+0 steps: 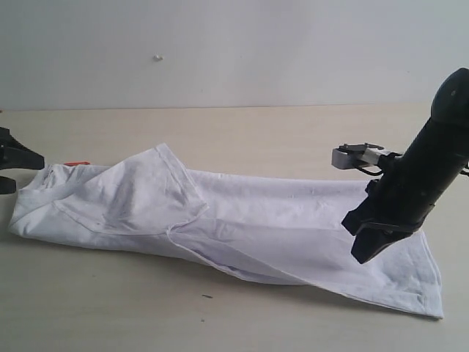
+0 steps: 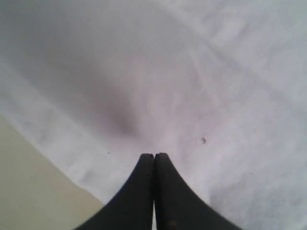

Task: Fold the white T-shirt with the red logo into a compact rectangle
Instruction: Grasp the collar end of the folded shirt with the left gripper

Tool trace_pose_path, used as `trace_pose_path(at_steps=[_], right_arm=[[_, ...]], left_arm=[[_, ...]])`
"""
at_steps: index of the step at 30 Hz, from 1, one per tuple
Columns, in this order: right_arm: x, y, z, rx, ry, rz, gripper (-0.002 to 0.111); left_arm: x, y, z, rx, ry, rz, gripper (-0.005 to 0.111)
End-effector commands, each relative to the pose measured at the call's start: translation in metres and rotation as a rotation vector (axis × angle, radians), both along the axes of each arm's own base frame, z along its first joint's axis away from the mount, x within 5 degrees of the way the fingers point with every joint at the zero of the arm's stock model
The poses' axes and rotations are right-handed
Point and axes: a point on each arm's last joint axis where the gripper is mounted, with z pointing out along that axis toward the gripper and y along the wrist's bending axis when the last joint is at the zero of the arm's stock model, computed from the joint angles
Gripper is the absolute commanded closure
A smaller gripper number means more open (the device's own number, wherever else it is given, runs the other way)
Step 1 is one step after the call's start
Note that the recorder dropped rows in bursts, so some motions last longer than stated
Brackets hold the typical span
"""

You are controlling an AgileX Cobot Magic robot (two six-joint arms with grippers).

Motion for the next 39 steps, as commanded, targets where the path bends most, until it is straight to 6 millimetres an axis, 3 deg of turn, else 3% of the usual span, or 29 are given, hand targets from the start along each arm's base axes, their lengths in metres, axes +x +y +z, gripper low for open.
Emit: trace_pose_path(at_steps=[1, 10, 26, 39], right_arm=[[-0.001, 0.003, 0.004, 0.033, -0.012, 0.018, 0.108], [-0.001, 0.004, 0.004, 0.035, -0.011, 0.017, 0.108], [-0.001, 0.005, 0.004, 0.050, -0.010, 0.023, 0.108], [0.000, 0.005, 0.004, 0.048, -0.018, 0.019, 0.108]], left_arm=[[0.003, 0.010, -0.012, 0.026, 0.010, 0.043, 0.033], [0.010, 0.018, -0.028, 0.081, 0.030, 0.060, 0.033], [0.008, 0.020, -0.030, 0.125, 0.029, 0.019, 0.033], [0.001, 0.008, -0.063, -0.010, 0.135, -0.079, 0.033]])
